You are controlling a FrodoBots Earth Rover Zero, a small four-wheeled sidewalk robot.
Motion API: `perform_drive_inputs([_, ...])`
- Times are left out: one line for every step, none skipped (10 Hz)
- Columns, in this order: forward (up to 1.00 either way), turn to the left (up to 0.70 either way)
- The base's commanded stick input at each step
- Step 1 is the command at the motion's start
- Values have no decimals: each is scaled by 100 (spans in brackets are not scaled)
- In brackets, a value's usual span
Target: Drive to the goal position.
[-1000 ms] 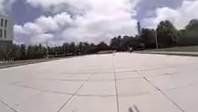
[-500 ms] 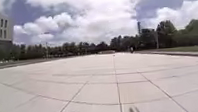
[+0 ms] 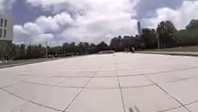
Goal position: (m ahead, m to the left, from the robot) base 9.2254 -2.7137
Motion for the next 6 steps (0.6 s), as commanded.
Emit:
perform_drive_inputs([50,0])
perform_drive_inputs([50,0])
perform_drive_inputs([50,0])
perform_drive_inputs([50,0])
perform_drive_inputs([50,0])
perform_drive_inputs([50,0])
